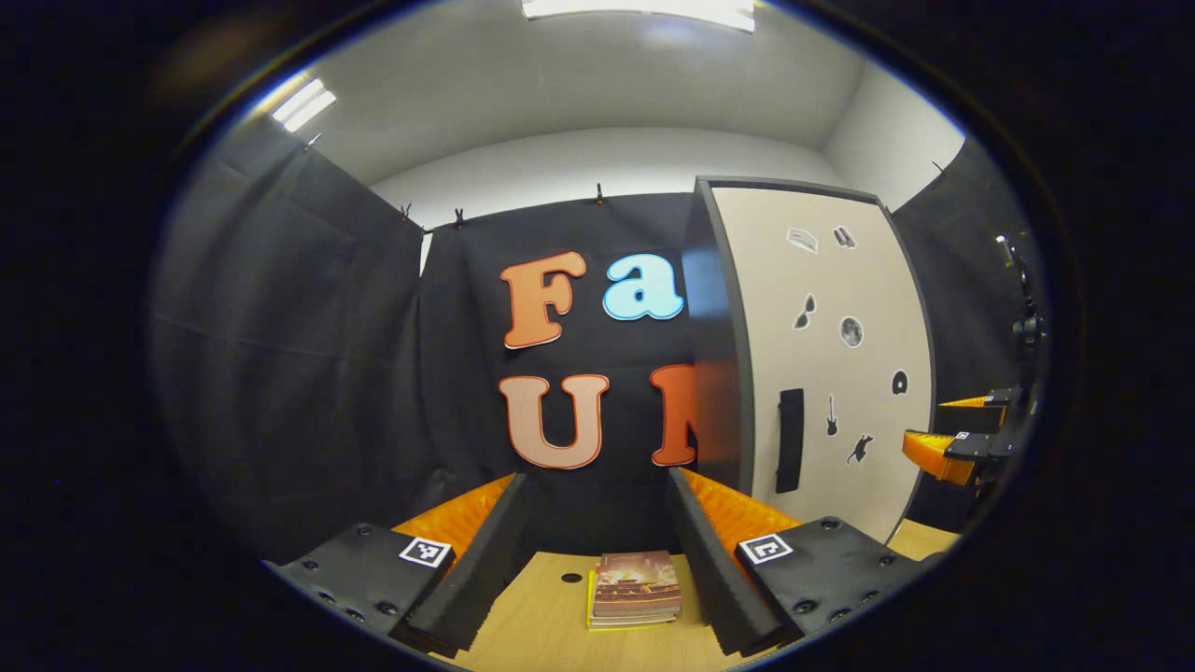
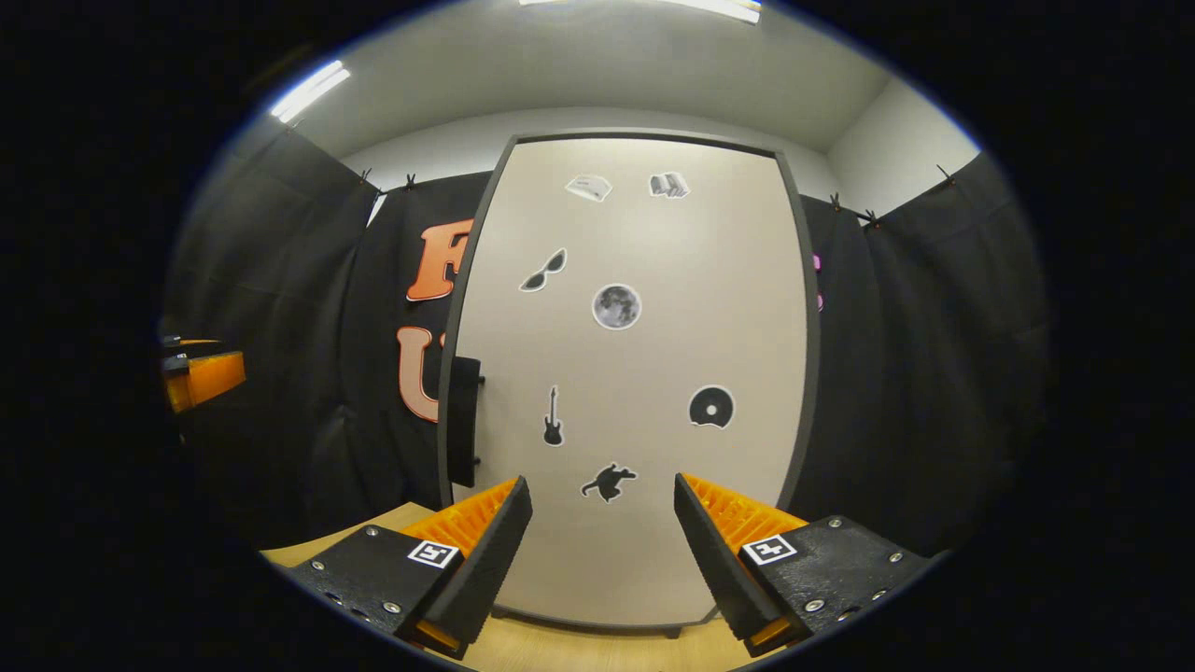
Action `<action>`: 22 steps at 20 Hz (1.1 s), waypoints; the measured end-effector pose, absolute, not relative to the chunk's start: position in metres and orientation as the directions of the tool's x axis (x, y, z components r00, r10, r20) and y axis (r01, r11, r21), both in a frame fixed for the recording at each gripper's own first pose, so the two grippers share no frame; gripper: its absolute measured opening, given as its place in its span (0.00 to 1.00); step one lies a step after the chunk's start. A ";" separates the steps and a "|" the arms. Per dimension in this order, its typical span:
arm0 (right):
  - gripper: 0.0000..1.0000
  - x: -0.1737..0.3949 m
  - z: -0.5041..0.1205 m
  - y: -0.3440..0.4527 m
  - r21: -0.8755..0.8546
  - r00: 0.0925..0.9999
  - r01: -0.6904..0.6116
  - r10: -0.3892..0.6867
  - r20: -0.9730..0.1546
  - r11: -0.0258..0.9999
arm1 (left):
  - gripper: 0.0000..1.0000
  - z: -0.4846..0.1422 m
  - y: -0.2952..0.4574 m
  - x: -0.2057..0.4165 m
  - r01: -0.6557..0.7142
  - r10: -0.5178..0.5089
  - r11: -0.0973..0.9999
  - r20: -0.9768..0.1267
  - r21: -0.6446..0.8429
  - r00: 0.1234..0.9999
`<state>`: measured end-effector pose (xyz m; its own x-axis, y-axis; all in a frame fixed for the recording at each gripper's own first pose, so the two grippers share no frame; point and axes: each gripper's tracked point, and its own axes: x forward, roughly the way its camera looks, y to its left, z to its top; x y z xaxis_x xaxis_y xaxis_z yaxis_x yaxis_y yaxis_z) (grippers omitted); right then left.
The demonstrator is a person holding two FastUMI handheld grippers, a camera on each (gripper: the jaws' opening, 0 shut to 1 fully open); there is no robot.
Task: Open the cabinet door with the right hand, grasp the bottle in the cabinet with the left hand and place it on the coaster, then close the cabinet door with the right hand.
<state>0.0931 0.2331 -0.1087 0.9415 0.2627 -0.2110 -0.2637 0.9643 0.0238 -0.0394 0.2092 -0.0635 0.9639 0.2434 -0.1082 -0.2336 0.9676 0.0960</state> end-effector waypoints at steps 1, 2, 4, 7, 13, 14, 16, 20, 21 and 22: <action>0.95 0.101 -0.113 0.248 0.033 0.936 -0.275 0.275 -0.220 0.961 | 0.94 -0.065 0.221 -0.041 -0.247 0.257 0.964 -0.110 0.095 0.960; 0.95 0.107 -0.117 0.264 0.049 0.929 -0.289 0.292 -0.228 0.956 | 0.94 -0.067 0.231 -0.043 -0.257 0.267 0.962 -0.112 0.096 0.957; 0.95 0.119 -0.129 0.296 0.070 0.910 -0.319 0.327 -0.254 0.945 | 0.94 -0.072 0.251 -0.047 -0.279 0.290 0.955 -0.116 0.099 0.950; 0.95 0.125 -0.143 0.332 0.102 0.886 -0.341 0.356 -0.297 0.934 | 0.99 -0.083 0.270 -0.054 -0.299 0.309 0.950 -0.133 0.089 0.942; 0.90 0.149 -0.140 0.367 0.191 0.872 -0.328 0.375 -0.314 0.925 | 0.95 -0.090 0.299 -0.065 -0.339 0.345 0.939 -0.155 0.064 0.926; 0.86 0.153 -0.139 0.370 0.216 0.870 -0.315 0.373 -0.324 0.924 | 0.95 -0.089 0.298 -0.065 -0.336 0.341 0.940 -0.152 0.059 0.928; 0.74 0.161 -0.145 0.373 0.245 0.857 -0.284 0.360 -0.369 0.927 | 0.95 -0.089 0.299 -0.066 -0.332 0.338 0.941 -0.152 0.063 0.929; 0.45 0.167 -0.153 0.379 0.296 0.854 -0.216 0.327 -0.405 0.930 | 0.99 -0.083 0.294 -0.072 -0.324 0.333 0.943 -0.141 0.080 0.932; 0.40 0.168 -0.154 0.379 0.286 0.858 -0.211 0.317 -0.404 0.935 | 0.95 -0.080 0.292 -0.073 -0.322 0.331 0.943 -0.136 0.086 0.934; 0.37 0.168 -0.153 0.378 0.266 0.860 -0.210 0.307 -0.407 0.941 | 0.95 -0.077 0.289 -0.075 -0.320 0.329 0.943 -0.131 0.088 0.935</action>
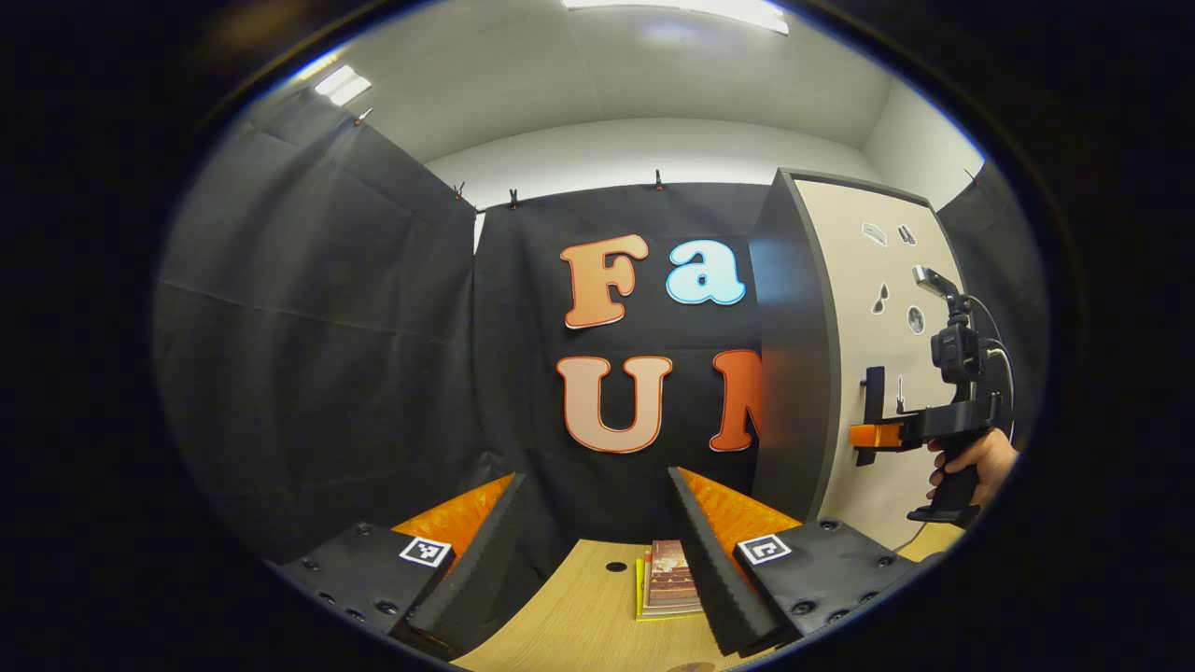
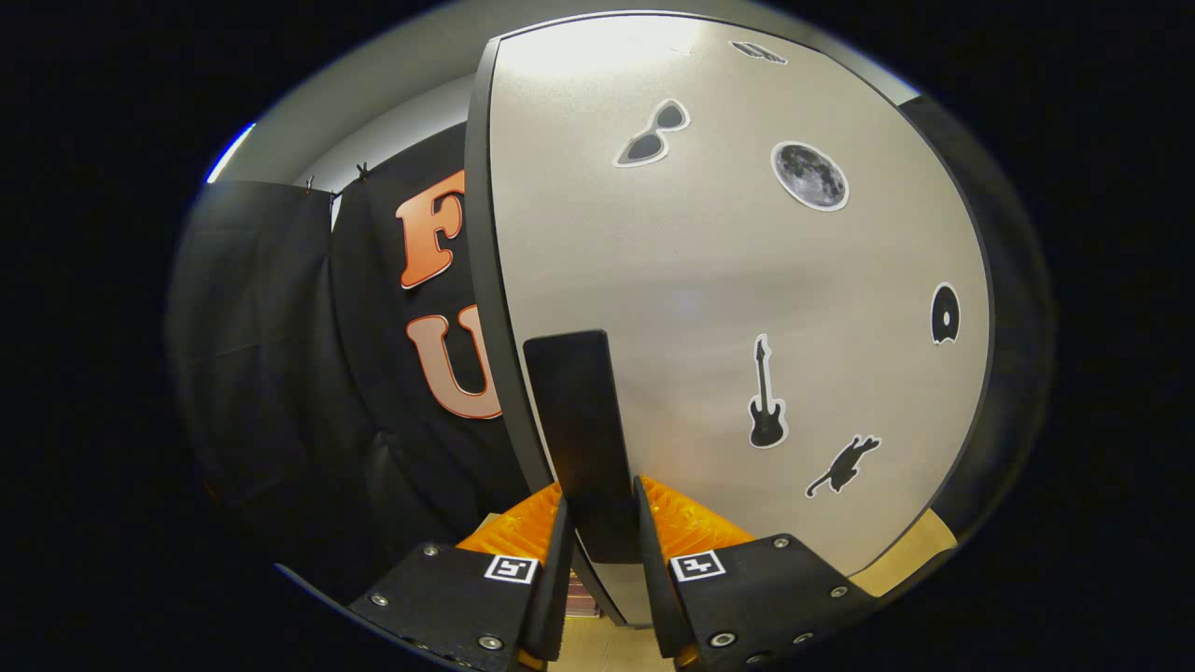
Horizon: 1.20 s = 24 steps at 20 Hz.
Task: Open the cabinet door with the right hand, grasp the bottle in the cabinet with the left hand and place it on the coaster, then close the cabinet door with the right hand.
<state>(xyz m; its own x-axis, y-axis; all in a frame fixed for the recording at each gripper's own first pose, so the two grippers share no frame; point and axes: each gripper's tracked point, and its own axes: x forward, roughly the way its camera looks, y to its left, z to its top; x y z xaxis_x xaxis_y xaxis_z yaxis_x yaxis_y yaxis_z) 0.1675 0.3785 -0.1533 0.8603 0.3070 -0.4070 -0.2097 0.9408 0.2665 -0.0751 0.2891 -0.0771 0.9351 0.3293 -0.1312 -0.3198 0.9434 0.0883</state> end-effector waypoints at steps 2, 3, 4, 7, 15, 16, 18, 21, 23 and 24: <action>0.31 0.165 -0.154 0.378 0.228 0.865 -0.217 0.296 -0.406 0.949 | 0.95 -0.074 0.284 -0.078 -0.318 0.326 0.945 -0.130 0.079 0.936; 0.28 0.163 -0.153 0.378 0.228 0.860 -0.231 0.308 -0.407 0.946 | 0.95 -0.074 0.281 -0.079 -0.318 0.325 0.945 -0.129 0.073 0.937; 0.25 0.163 -0.152 0.378 0.245 0.854 -0.243 0.327 -0.406 0.939 | 0.95 -0.075 0.279 -0.078 -0.318 0.325 0.945 -0.128 0.070 0.937; 0.22 0.154 -0.145 0.377 0.274 0.832 -0.291 0.384 -0.400 0.917 | 0.95 -0.077 0.270 -0.066 -0.315 0.322 0.947 -0.127 0.070 0.938; 0.22 0.119 -0.127 0.368 0.303 0.795 -0.374 0.472 -0.382 0.876 | 0.93 -0.071 0.208 -0.032 -0.238 0.241 0.970 -0.095 0.046 0.966; 0.22 0.116 -0.124 0.366 0.308 0.792 -0.380 0.479 -0.379 0.872 | 0.93 -0.075 0.195 -0.035 -0.227 0.231 0.973 -0.097 0.047 0.968; 0.22 0.107 -0.118 0.362 0.322 0.781 -0.396 0.499 -0.375 0.860 | 0.93 -0.081 0.178 -0.027 -0.206 0.211 0.977 -0.113 0.059 0.971; 0.22 0.102 -0.116 0.354 0.320 0.780 -0.419 0.517 -0.352 0.850 | 0.93 -0.076 0.155 -0.012 -0.180 0.187 0.981 -0.105 0.072 0.977; 0.22 0.098 -0.116 0.348 0.321 0.776 -0.435 0.531 -0.340 0.841 | 0.93 -0.079 0.137 -0.003 -0.156 0.160 0.986 -0.097 0.051 0.982; 0.22 0.096 -0.115 0.345 0.323 0.772 -0.443 0.539 -0.336 0.836 | 0.94 -0.079 0.127 0.000 -0.144 0.148 0.988 -0.088 0.047 0.985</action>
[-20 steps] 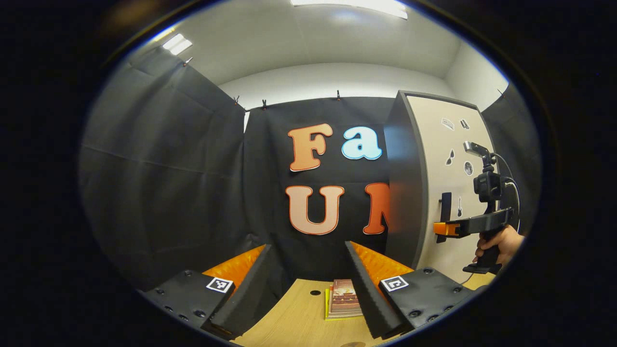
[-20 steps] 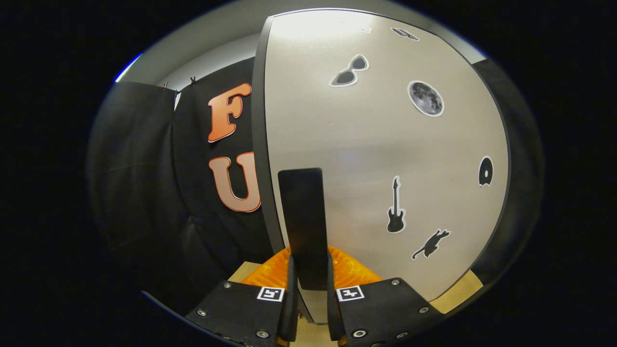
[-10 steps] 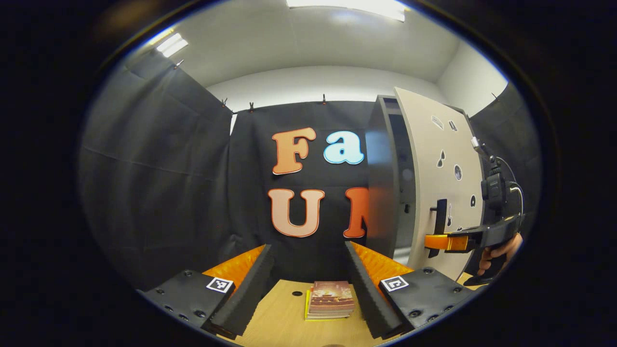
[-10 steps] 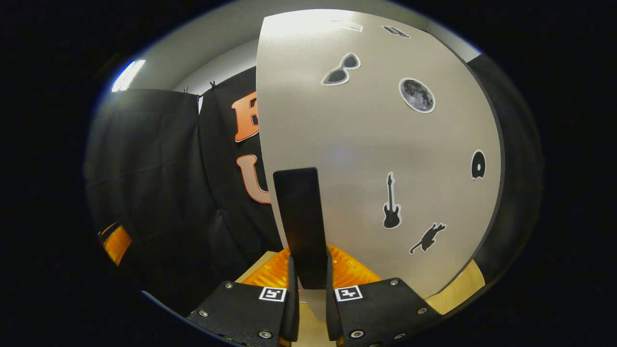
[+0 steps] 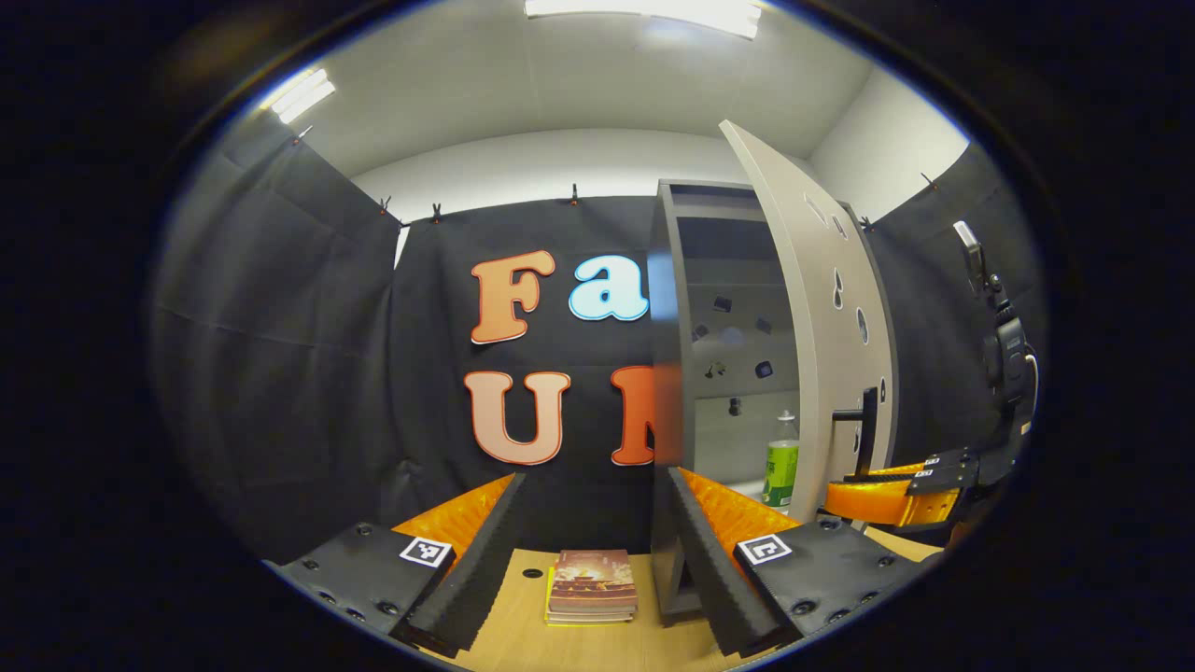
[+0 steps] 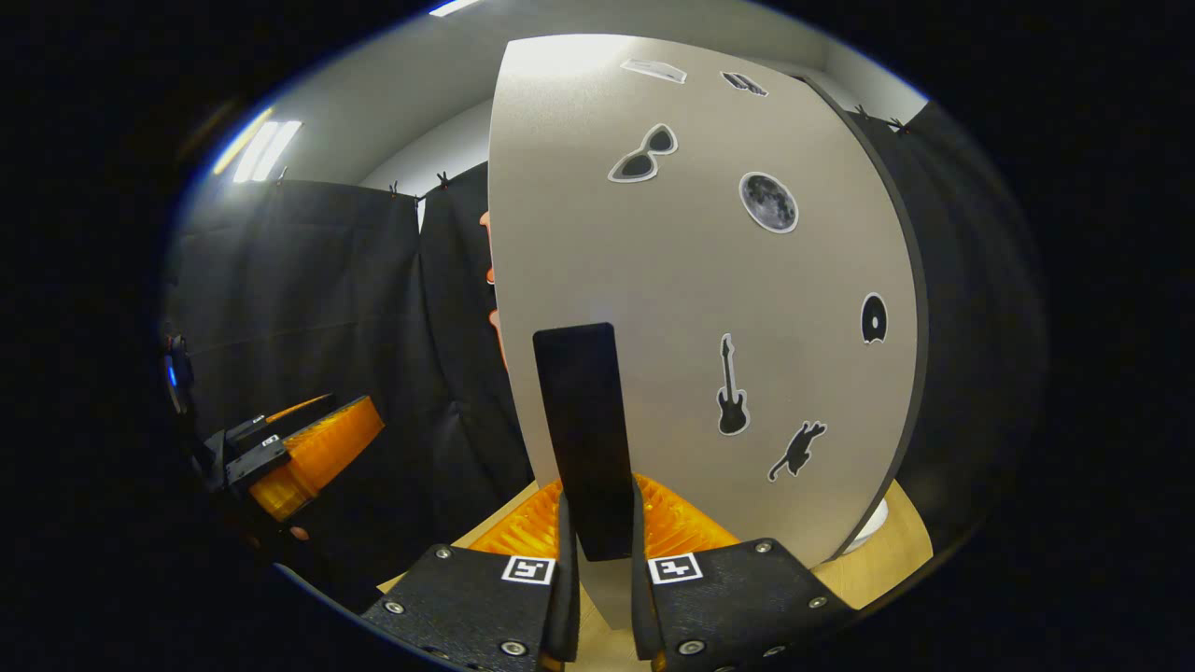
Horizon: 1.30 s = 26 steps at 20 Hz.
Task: Open the cabinet door with the right hand, grasp the bottle in the cabinet with the left hand and place it on the coaster, then close the cabinet door with the right hand.
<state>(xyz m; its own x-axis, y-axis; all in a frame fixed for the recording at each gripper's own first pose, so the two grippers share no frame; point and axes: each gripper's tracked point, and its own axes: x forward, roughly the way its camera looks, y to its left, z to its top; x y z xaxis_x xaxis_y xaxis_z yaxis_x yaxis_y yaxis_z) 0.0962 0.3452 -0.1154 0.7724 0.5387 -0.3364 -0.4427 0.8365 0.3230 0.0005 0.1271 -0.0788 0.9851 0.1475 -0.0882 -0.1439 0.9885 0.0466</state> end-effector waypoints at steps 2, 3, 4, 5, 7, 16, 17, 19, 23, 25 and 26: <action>0.22 0.093 -0.115 0.338 0.322 0.767 -0.459 0.552 -0.326 0.828 | 0.98 -0.076 0.112 0.004 -0.132 0.136 0.989 -0.069 0.064 0.988; 0.22 0.091 -0.115 0.335 0.322 0.764 -0.465 0.557 -0.324 0.825 | 0.98 -0.077 0.106 0.005 -0.131 0.136 0.989 -0.067 0.070 0.988; 0.22 0.088 -0.115 0.332 0.326 0.760 -0.470 0.564 -0.322 0.820 | 0.93 -0.079 0.097 0.007 -0.122 0.127 0.990 -0.066 0.072 0.990; 0.22 0.087 -0.115 0.329 0.329 0.758 -0.475 0.570 -0.319 0.816 | 0.93 -0.078 0.089 0.010 -0.114 0.118 0.991 -0.062 0.071 0.991; 0.22 0.086 -0.113 0.325 0.332 0.758 -0.487 0.580 -0.297 0.808 | 0.93 -0.073 0.073 0.016 -0.099 0.103 0.993 -0.048 0.069 0.994; 0.22 0.080 -0.111 0.302 0.398 0.777 -0.462 0.578 -0.250 0.793 | 0.94 -0.075 0.002 0.040 0.017 -0.016 0.999 -0.039 0.036 0.999; 0.22 0.080 -0.111 0.298 0.394 0.785 -0.455 0.568 -0.246 0.799 | 0.94 -0.075 -0.004 0.042 0.022 -0.021 0.999 -0.038 0.031 0.999; 0.22 0.080 -0.110 0.292 0.396 0.802 -0.437 0.549 -0.237 0.808 | 0.94 -0.075 -0.016 0.043 0.035 -0.034 0.999 -0.038 0.024 0.999; 0.22 0.080 -0.108 0.276 0.408 0.836 -0.379 0.496 -0.233 0.831 | 0.94 -0.083 -0.040 0.052 0.078 -0.078 0.997 -0.057 0.001 0.995; 0.22 0.085 -0.110 0.265 0.377 0.866 -0.341 0.444 -0.232 0.861 | 0.94 -0.088 -0.054 0.053 0.103 -0.103 0.995 -0.061 -0.008 0.993; 0.21 0.088 -0.111 0.261 0.363 0.874 -0.324 0.423 -0.238 0.874 | 0.94 -0.090 -0.059 0.052 0.107 -0.108 0.994 -0.069 -0.007 0.992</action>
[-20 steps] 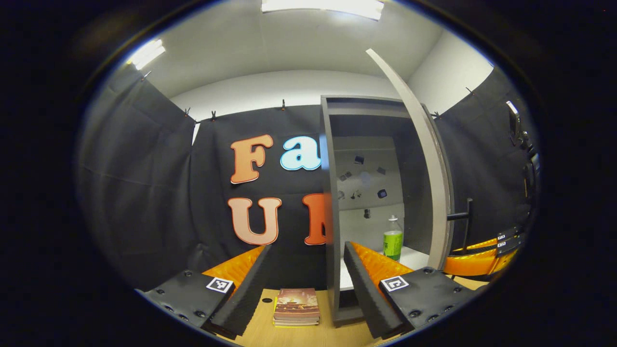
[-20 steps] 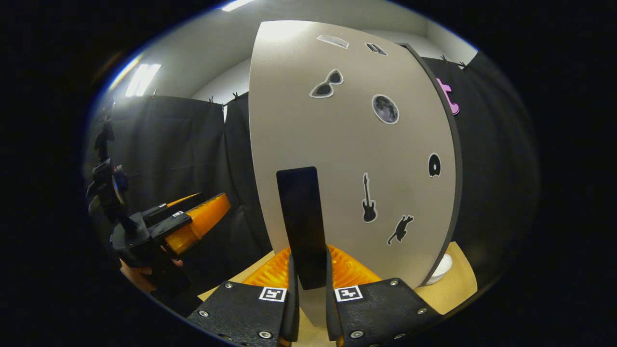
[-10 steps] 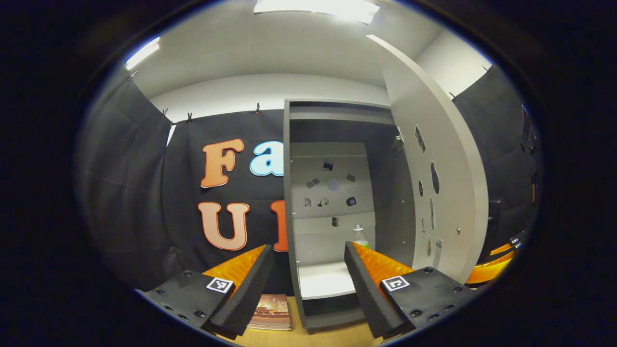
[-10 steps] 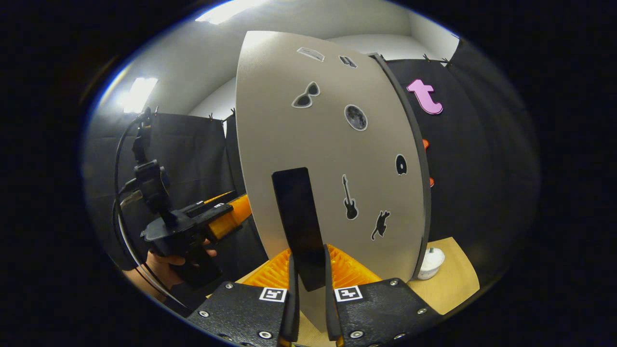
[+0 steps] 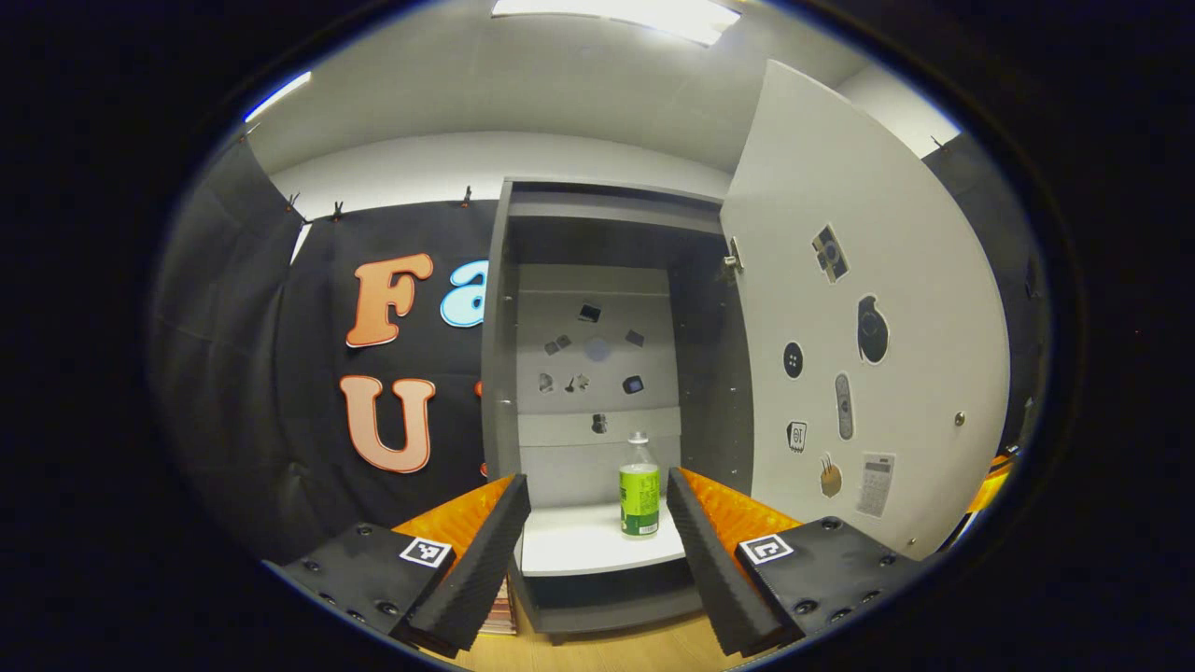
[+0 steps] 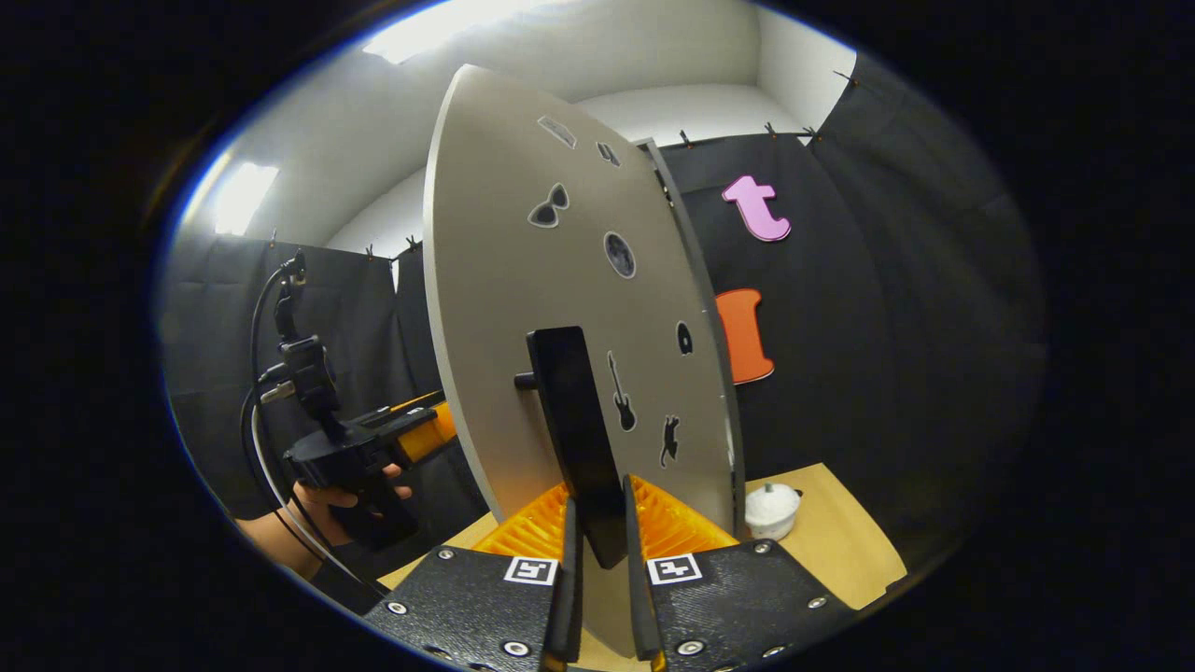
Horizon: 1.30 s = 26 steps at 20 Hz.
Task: Open the cabinet door with the right hand, grasp the bottle in the cabinet with the left hand and place it on the coaster, then close the cabinet door with the right hand.
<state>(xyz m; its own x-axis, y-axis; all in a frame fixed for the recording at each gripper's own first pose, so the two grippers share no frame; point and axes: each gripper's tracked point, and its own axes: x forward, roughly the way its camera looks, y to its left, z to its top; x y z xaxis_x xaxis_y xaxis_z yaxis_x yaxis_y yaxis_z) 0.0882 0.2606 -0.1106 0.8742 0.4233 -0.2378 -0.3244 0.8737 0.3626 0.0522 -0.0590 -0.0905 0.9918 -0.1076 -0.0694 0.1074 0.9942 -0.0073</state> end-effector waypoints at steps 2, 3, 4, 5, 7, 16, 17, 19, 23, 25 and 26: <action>0.21 0.090 -0.114 0.252 0.334 0.886 -0.299 0.390 -0.251 0.894 | 0.94 -0.095 -0.070 0.050 0.117 -0.117 0.993 -0.079 -0.009 0.990; 0.21 0.090 -0.114 0.250 0.319 0.892 -0.291 0.376 -0.251 0.902 | 0.94 -0.097 -0.075 0.049 0.120 -0.121 0.993 -0.078 -0.011 0.990; 0.19 0.091 -0.115 0.247 0.306 0.898 -0.281 0.362 -0.250 0.910 | 0.94 -0.097 -0.080 0.048 0.122 -0.123 0.992 -0.080 -0.016 0.989; 0.18 0.093 -0.120 0.245 0.299 0.898 -0.269 0.351 -0.265 0.915 | 0.94 -0.100 -0.081 0.047 0.121 -0.122 0.992 -0.083 -0.020 0.989; 0.19 0.094 -0.117 0.239 0.315 0.904 -0.253 0.339 -0.259 0.915 | 0.94 -0.103 -0.087 0.045 0.114 -0.117 0.993 -0.096 -0.030 0.988; 0.18 0.099 -0.119 0.188 0.222 0.925 -0.239 0.291 -0.243 0.945 | 0.96 -0.126 -0.079 0.029 -0.026 0.003 0.994 -0.198 -0.109 0.980; 0.19 0.099 -0.119 0.182 0.211 0.929 -0.233 0.281 -0.239 0.949 | 0.96 -0.125 -0.079 0.026 -0.043 0.021 0.993 -0.203 -0.106 0.979; 0.23 0.099 -0.118 0.177 0.214 0.930 -0.233 0.281 -0.237 0.949 | 0.96 -0.124 -0.079 0.035 -0.048 0.028 0.994 -0.205 -0.096 0.978; 0.29 0.100 -0.121 0.172 0.246 0.937 -0.182 0.243 -0.251 0.952 | 0.94 -0.136 -0.093 0.070 0.017 -0.036 0.996 -0.210 -0.093 0.977; 0.33 0.103 -0.125 0.165 0.270 0.947 -0.117 0.189 -0.261 0.956 | 0.96 -0.146 -0.105 0.086 0.059 -0.081 0.992 -0.214 -0.108 0.973; 0.36 0.104 -0.124 0.162 0.276 0.951 -0.091 0.166 -0.263 0.957 | 0.96 -0.151 -0.112 0.093 0.077 -0.100 0.990 -0.217 -0.115 0.971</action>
